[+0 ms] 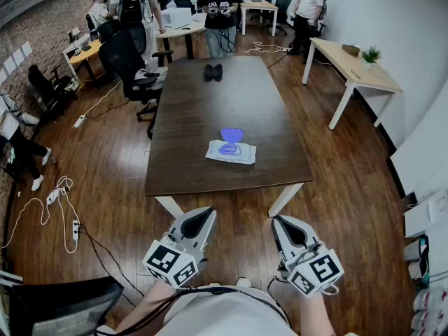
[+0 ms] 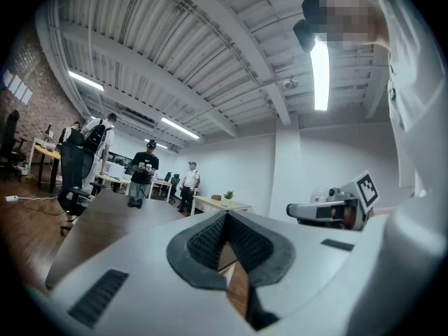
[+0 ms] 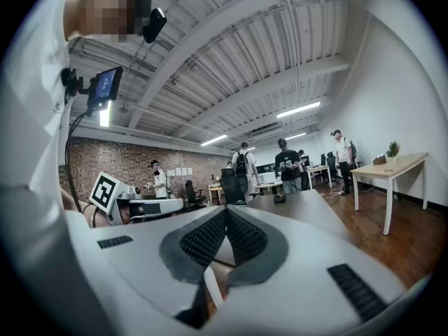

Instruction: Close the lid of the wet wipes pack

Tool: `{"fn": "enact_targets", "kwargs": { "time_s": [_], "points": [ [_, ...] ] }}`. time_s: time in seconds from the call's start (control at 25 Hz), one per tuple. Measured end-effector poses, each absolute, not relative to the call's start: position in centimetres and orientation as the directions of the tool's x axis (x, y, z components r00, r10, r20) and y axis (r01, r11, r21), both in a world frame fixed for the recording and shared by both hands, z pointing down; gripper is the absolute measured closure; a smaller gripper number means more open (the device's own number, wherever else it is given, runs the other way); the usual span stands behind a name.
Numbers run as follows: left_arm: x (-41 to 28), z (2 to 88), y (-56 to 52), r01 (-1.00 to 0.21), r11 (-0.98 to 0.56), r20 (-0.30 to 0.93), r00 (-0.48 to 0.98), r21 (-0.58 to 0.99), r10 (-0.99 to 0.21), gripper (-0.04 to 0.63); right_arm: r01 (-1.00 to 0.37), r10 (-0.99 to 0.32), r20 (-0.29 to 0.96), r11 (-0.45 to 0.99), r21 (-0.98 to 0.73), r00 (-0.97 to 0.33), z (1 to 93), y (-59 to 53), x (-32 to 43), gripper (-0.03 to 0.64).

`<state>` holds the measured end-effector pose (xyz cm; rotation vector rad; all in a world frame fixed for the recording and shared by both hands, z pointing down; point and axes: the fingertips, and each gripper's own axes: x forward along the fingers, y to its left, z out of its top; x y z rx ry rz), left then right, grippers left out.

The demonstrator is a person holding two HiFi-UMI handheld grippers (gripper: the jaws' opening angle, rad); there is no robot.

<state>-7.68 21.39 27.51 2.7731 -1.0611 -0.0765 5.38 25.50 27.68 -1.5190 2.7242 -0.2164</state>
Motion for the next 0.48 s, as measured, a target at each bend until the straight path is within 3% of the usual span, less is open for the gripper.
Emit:
{"fn": "enact_targets", "kwargs": {
  "time_s": [0.48],
  "points": [
    [-6.5, 27.8, 22.4, -0.671, -0.716, 0.021, 0.732, 0.190, -0.681, 0.594, -0.836, -0.840, 0.051, 0.528, -0.151, -0.540, 28.1, 26.6, 6.4, 0.609]
  ]
}}
